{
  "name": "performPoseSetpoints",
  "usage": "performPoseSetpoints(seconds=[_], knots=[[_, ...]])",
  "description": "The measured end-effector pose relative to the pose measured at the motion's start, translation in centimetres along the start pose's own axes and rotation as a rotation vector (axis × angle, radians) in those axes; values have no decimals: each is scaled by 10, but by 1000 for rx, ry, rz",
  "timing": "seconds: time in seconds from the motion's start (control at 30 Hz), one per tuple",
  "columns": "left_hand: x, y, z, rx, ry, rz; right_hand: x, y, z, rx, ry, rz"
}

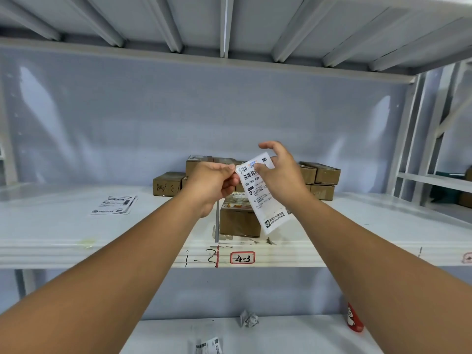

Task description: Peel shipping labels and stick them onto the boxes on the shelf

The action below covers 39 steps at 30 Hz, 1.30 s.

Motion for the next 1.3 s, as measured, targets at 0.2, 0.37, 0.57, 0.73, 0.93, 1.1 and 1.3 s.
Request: performPoseSetpoints(seconds=[0.2,0.37,0.57,0.73,0.93,1.1,1.3], knots=[[2,-4,4,-61,-113,119,-2,-7,-9,-98,62,198],[2,-6,14,48,-215,197,0,-29,-23,131,160,11],[0,-9,16,140,-217,189,-1,-33,-15,296,62,34],[-1,-4,13,139,-186,179,2,-32,-9,436,-7,50],[0,4,9,-15,-151,155,3,-24,-2,479,-77,68],[-9,13,2,-341,-114,179,-3,-26,13,613,-203,127],[-14,32,-16,-621,-23,299,-6,-23,23,707,-294,250]])
Point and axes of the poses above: each hand's wrist, its own x-axis towards the middle knuckle, its own y-axis out of the back of the hand, z = x × y, the point moved 6 cm from there along x, towards the middle knuckle, and after that the axes turned 12 degrees about -z, right-handed, at the moved point
